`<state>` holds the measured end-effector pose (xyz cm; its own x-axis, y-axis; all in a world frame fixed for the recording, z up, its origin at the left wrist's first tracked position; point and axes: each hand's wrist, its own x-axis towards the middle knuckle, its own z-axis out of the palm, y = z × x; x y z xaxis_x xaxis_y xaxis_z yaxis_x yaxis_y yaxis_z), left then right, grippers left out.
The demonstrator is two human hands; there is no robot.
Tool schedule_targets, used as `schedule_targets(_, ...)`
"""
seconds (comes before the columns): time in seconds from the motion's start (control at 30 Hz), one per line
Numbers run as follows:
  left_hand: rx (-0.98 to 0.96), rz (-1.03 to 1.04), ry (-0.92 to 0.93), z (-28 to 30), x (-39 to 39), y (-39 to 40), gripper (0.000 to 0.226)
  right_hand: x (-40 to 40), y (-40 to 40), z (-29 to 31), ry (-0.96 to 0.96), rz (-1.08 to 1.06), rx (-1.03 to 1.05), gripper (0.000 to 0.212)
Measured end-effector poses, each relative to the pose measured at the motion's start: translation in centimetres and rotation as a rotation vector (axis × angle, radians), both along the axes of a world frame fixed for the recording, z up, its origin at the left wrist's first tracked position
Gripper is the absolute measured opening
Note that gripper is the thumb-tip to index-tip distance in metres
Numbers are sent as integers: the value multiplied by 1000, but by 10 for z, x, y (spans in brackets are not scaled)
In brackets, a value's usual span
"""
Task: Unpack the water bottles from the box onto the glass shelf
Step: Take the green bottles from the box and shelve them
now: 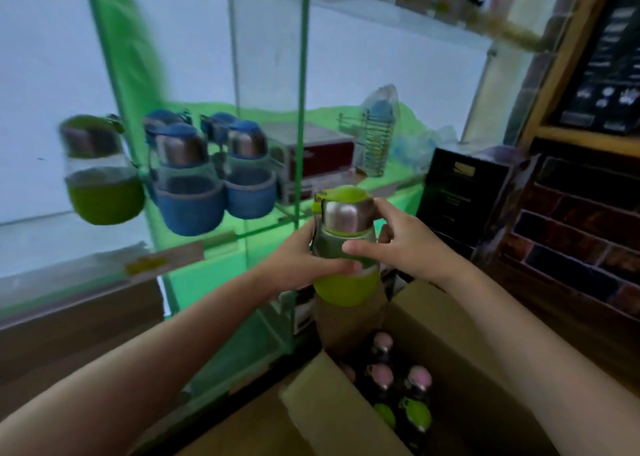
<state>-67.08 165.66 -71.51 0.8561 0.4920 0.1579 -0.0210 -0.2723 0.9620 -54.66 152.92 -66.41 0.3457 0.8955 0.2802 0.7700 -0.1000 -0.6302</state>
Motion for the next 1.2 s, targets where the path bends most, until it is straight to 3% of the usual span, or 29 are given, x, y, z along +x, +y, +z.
schedule_targets(0.1,26,39,-30,32,-41,14,58,-27,24,19,-3,91,61,46)
schedule_targets(0.27,90,218,-60,72,-112,39,87,-79,62,49,53,227,115,39)
schedule_targets(0.37,126,313,-73,85,-155,53,95,-115,88,63,-15,255,129,30)
schedule_targets(0.43,139,388,-44,92,-181,64,91,-141,110,69,-50,288,144,36)
schedule_targets(0.5,107,442,-51,93,-201,77,70,-163,133,66,-76,302,147,52)
schedule_targets(0.57,61,516,-54,89,-211,85,60,-178,153,56,-93,284,121,53)
schedule_targets(0.77,20,658,7,64,-219,112,86,-197,175,26,24,348,-71,50)
schedule_targets(0.97,55,707,11,51,-210,118,55,-194,178,23,-1,370,-92,52)
schedule_targets(1.2,175,759,81,48,-200,119,66,-183,179,20,-26,338,-115,55)
